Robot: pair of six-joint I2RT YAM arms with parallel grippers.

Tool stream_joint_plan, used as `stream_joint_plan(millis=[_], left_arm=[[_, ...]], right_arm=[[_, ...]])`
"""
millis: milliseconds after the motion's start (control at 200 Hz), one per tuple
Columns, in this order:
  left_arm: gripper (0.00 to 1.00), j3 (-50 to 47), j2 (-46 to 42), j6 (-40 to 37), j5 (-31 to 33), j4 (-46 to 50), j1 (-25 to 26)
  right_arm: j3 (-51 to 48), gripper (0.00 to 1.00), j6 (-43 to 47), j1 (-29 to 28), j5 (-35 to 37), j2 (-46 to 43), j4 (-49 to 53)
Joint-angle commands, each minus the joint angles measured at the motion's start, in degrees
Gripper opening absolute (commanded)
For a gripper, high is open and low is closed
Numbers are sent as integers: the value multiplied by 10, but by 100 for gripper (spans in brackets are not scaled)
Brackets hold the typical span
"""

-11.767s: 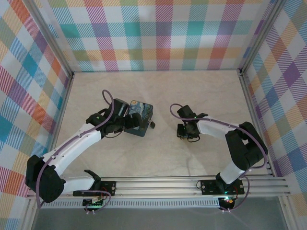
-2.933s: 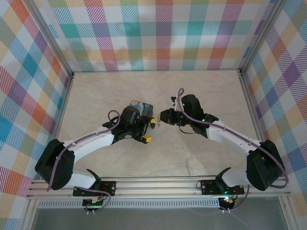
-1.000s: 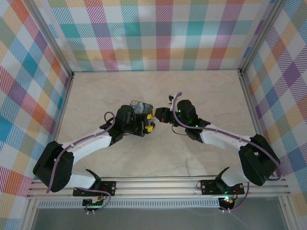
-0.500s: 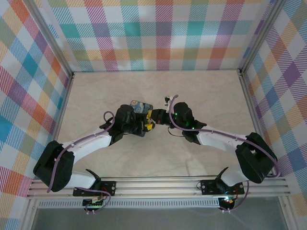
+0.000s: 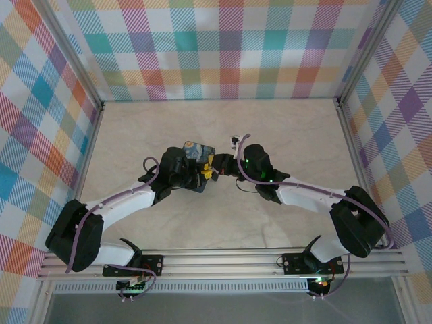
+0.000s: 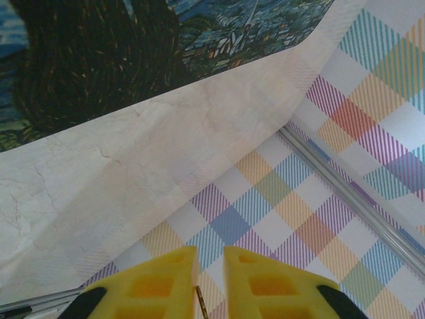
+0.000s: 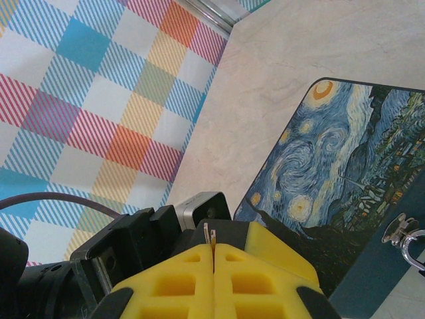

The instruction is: Unlock a padlock with a key

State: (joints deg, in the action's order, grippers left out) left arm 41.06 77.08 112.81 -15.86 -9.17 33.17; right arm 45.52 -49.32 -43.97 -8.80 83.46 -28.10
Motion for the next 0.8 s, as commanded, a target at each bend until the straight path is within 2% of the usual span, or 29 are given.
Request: stream_joint_plan(millis=[0, 115, 265, 400, 520, 625, 690, 795], left_arm=[[14, -5, -11, 46, -1, -2, -6], [12, -5, -12, 45, -1, 1, -6], [0, -5, -14, 39, 0, 7, -7], [0, 7, -17, 7, 2, 37, -14], [0, 59, -22, -111, 14, 133, -30], [0, 105, -5, -195, 16, 181, -40], [0, 150, 17, -280, 18, 226, -42], [0, 211, 43, -394, 33, 279, -39]], right_arm=[[12, 0, -6, -2, 6, 3, -22], [10, 0, -5, -3, 6, 1, -22], [2, 0, -4, -3, 11, -4, -20], [-8, 2, 1, -2, 15, -14, -13], [-23, 7, 10, -2, 25, -31, 0], [-36, 24, 14, -2, 32, -44, 19], [-43, 34, 18, -3, 34, -51, 33], [-48, 40, 35, -2, 50, -74, 80]])
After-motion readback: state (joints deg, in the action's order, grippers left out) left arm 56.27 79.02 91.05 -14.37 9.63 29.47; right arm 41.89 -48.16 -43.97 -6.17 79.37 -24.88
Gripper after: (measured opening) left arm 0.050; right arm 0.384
